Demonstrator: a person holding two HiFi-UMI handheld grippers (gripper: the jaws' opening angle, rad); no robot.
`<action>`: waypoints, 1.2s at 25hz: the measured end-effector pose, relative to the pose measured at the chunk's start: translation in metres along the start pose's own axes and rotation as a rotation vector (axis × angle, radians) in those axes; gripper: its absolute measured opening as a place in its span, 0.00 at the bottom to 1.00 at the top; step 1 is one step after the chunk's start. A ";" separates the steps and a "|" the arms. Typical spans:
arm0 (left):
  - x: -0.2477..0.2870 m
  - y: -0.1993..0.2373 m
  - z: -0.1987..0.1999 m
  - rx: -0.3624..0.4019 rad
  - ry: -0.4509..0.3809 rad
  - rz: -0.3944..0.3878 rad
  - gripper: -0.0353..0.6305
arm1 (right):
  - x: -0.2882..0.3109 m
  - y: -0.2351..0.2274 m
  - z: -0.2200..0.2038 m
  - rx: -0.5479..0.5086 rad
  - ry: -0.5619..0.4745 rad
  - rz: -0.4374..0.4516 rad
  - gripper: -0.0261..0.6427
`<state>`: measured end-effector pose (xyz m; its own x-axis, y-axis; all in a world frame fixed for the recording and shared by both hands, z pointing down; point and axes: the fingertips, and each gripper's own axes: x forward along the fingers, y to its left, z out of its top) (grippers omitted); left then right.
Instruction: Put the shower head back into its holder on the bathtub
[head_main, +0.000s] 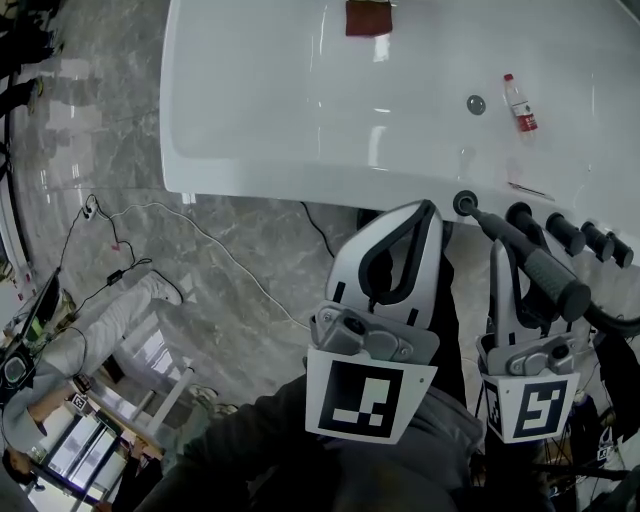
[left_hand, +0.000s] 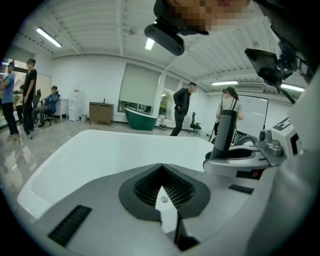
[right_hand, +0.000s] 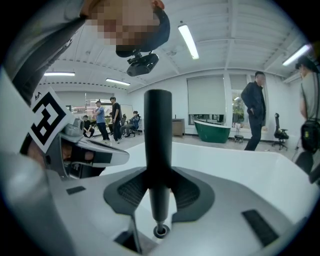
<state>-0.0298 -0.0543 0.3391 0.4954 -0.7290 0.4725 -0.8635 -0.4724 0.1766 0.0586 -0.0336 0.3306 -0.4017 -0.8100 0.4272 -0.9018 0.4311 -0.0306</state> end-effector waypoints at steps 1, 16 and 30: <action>0.001 0.001 -0.002 -0.002 0.004 0.000 0.06 | 0.001 0.000 -0.002 0.001 0.002 -0.001 0.25; 0.010 0.001 -0.019 -0.013 0.037 -0.017 0.06 | 0.010 -0.002 -0.023 0.011 0.025 -0.014 0.25; 0.015 0.002 -0.035 -0.011 0.075 -0.028 0.06 | 0.018 -0.004 -0.039 0.027 0.041 -0.023 0.25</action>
<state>-0.0273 -0.0494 0.3768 0.5113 -0.6760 0.5306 -0.8505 -0.4866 0.1997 0.0609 -0.0347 0.3736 -0.3741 -0.8023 0.4652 -0.9150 0.4010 -0.0443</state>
